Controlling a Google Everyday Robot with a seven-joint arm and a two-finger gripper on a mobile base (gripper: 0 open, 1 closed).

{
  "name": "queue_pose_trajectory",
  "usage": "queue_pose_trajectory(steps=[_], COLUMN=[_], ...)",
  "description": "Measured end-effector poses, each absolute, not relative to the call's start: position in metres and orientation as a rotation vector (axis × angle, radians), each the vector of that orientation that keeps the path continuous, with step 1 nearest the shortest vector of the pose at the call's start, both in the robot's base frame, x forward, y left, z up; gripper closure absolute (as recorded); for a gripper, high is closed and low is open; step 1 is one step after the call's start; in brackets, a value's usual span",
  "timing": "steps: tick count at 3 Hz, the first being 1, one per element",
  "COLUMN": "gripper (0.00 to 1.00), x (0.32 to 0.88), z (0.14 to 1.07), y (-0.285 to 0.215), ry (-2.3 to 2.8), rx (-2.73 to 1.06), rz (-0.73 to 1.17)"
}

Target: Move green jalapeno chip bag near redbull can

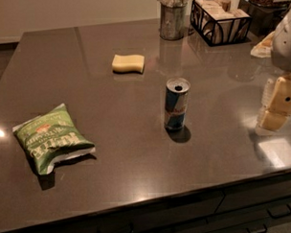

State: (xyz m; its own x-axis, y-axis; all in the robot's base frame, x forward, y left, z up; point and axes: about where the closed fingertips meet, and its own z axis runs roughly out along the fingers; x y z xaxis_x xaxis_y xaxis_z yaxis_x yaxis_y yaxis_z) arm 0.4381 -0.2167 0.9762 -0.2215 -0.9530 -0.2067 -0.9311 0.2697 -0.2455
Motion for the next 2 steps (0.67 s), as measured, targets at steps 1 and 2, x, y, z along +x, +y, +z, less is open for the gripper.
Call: queue_pose_trajectory(steps=[1,2], gripper=[0.00,0.00], x=[0.438,0.448], z=[0.976,0.982], y=[-0.217,-0.195], ry=[2.232,2.199], rx=[-1.725,-1.742], rz=[-0.099,-0.076])
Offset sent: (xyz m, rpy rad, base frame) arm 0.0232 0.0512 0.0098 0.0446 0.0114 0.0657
